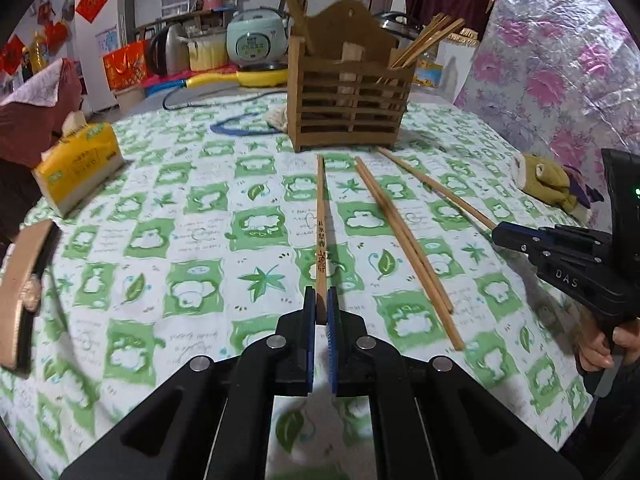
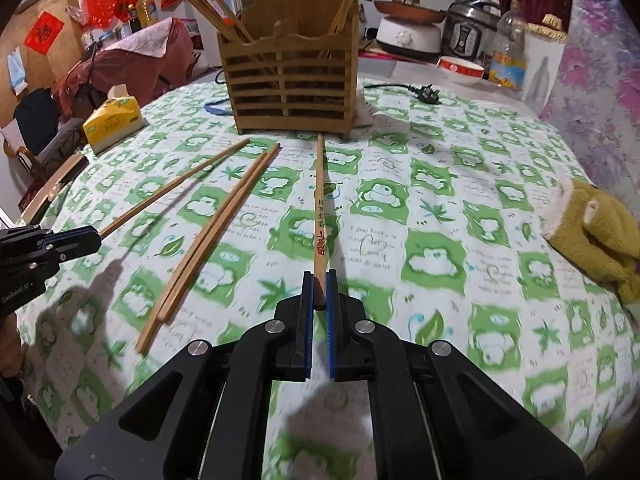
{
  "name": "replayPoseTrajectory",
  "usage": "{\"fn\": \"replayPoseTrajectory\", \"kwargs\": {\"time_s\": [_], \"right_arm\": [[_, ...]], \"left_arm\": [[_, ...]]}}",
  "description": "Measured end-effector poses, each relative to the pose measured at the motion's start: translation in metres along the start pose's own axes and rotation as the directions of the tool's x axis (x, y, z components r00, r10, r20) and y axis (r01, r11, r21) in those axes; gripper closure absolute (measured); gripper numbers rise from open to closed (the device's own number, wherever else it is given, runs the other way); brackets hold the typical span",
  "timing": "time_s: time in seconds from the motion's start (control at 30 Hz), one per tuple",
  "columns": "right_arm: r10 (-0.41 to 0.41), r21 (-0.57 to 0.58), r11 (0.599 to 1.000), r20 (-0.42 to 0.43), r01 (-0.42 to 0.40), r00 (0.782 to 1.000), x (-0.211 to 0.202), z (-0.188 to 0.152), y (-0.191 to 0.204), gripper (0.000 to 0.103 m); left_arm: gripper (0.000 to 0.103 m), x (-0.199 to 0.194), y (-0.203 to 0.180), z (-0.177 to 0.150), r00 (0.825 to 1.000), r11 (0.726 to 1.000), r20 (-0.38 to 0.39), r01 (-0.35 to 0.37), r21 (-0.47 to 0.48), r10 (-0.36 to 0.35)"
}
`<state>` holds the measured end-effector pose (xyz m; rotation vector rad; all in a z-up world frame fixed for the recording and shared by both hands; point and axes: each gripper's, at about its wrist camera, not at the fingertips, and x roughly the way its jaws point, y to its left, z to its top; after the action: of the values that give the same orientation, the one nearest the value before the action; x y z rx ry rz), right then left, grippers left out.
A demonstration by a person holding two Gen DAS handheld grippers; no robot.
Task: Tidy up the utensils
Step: 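Lift the chopsticks with both tools and carry them over the wooden holder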
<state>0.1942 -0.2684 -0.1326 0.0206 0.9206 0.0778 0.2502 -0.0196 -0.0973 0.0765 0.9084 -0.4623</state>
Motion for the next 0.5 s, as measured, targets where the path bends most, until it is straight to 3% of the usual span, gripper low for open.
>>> {"fn": "replayPoseTrajectory", "kwargs": {"time_s": [0.27,0.5], "right_arm": [[-0.021,-0.004,1.0,0.149,0.022,0.989,-0.066,0.008,0.006,0.096],[-0.015,0.003,1.0,0.278,0.015,0.96,-0.111,0.045,0.013,0.096]], "left_arm": [[0.097,-0.053,-0.01,0.023,0.992,1.0,0.125,-0.018,-0.003,0.019],[0.097,-0.089,-0.022,0.071,0.973,1.0,0.231,-0.011,0.006,0.009]]}}
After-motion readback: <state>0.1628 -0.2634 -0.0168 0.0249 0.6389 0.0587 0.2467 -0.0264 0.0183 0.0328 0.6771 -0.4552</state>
